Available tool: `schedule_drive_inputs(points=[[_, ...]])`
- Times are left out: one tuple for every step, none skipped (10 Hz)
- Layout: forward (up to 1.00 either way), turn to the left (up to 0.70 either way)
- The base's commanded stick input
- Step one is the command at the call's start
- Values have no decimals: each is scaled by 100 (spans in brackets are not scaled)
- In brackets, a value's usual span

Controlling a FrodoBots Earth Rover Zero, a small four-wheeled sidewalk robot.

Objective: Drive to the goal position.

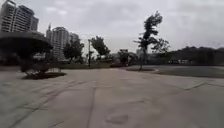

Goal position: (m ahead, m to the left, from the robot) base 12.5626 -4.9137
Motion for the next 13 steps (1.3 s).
schedule_drive_inputs(points=[[100,-36],[100,-35],[100,-35],[100,-35],[100,-35],[100,-35],[100,-35],[100,-35],[100,-35],[100,-35],[100,-35],[100,-35],[100,-35]])
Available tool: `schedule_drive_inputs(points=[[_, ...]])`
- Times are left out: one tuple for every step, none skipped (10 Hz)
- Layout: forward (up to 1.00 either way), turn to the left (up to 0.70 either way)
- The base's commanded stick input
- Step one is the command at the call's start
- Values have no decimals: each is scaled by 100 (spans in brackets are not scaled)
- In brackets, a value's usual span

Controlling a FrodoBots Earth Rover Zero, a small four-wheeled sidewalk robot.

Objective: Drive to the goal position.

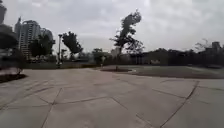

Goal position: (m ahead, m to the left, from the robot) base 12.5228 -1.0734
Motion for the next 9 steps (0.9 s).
schedule_drive_inputs(points=[[100,-35],[100,-35],[100,-35],[100,-35],[100,-35],[100,-35],[100,-35],[100,-5],[100,5]])
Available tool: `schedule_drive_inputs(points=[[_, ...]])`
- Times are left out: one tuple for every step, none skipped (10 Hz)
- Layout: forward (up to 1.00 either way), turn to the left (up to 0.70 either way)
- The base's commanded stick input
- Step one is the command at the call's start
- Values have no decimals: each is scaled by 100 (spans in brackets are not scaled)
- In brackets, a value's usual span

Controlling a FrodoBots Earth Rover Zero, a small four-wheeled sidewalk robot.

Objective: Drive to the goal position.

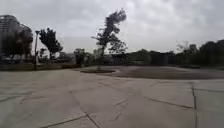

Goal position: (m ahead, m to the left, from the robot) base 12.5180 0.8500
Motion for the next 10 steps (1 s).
schedule_drive_inputs(points=[[100,5],[100,5],[100,5],[100,5],[100,5],[100,5],[100,5],[100,5],[100,5],[100,5]])
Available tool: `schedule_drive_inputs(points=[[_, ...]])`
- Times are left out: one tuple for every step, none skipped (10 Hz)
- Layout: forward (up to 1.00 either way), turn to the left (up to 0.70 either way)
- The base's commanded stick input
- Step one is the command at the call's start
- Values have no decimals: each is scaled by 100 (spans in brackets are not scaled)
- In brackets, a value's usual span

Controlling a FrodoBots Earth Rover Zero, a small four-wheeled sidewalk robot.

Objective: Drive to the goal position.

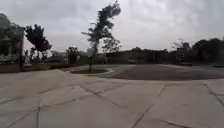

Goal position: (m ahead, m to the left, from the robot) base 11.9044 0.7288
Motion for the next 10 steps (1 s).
schedule_drive_inputs(points=[[100,5],[100,5],[100,5],[100,5],[100,5],[100,5],[100,5],[100,5],[100,5],[100,5]])
